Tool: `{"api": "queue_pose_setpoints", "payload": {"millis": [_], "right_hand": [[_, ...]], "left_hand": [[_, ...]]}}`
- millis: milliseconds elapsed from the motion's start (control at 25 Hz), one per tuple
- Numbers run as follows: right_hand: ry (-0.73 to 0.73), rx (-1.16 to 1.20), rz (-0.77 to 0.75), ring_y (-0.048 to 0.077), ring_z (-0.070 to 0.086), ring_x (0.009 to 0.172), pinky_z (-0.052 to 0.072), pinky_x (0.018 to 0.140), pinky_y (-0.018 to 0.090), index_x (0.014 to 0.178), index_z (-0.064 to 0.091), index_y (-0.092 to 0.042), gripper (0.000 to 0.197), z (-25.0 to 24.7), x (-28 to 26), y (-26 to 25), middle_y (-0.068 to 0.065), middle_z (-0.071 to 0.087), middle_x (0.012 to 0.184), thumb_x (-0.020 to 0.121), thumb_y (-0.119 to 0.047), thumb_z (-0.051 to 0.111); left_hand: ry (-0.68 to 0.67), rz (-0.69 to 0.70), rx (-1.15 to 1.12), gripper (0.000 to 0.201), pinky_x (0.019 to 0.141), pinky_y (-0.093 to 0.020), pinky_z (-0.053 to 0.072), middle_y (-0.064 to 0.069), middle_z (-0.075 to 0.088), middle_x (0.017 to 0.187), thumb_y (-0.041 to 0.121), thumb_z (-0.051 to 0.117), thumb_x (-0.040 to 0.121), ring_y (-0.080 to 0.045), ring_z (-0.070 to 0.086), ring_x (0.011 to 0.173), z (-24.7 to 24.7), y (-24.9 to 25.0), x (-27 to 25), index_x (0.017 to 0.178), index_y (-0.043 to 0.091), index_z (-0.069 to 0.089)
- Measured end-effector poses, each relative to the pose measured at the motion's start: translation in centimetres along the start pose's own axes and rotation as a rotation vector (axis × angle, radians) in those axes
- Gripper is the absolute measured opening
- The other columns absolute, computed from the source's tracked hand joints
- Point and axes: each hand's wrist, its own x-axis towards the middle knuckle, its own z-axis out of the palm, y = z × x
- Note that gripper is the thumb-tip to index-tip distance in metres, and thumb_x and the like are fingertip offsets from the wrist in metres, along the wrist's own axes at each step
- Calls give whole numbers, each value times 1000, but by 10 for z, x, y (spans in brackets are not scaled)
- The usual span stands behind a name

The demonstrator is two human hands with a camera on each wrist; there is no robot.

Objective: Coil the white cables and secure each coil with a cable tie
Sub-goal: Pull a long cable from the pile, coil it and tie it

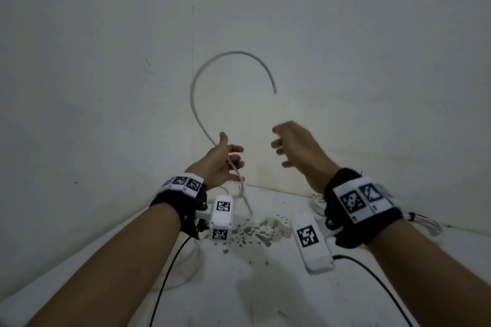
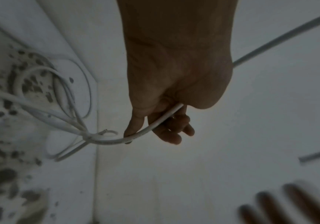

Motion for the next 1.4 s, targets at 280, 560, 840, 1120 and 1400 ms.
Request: {"api": "queue_pose_setpoints", "payload": {"millis": [280,560,840,1120,1400], "right_hand": [[-142,-277,283,30,67,91,57,77,41,150,-2,-31,87,100,-19,121,19,63,124,92,-38,62],[407,-75,259,33,62,94,46,77,35,139,24,-24,68,91,11,129,11,60,112,89,-28,70],[289,-124,402,31,61,57,42,41,23,113,56,-3,21,41,54,137,25,64,95,93,-2,49],[322,343,364,32,64,59,61,77,44,115,56,-1,29,8,78,113,21,58,76,93,13,44],[446,11,60,20,66,78,54,65,26,95,65,-17,27,0,77,112,8,69,95,80,5,69]], "left_hand": [[-139,-39,-469,70,80,-69,48,2,35,48,66,14,97,-16,43,50,7,20,-10,82,9,54],[-24,-182,-443,69,54,-48,59,5,28,39,69,18,95,-11,30,31,-21,8,-5,75,10,49],[116,-258,-176,68,43,-21,42,7,25,43,78,28,85,-8,19,29,-45,-22,0,82,12,42],[265,-274,-127,56,48,-27,36,4,25,42,69,31,93,-10,21,26,-60,-52,13,81,15,38],[282,-205,-387,33,62,-33,51,0,30,41,40,56,97,-12,32,34,-56,-87,26,86,12,42]]}}
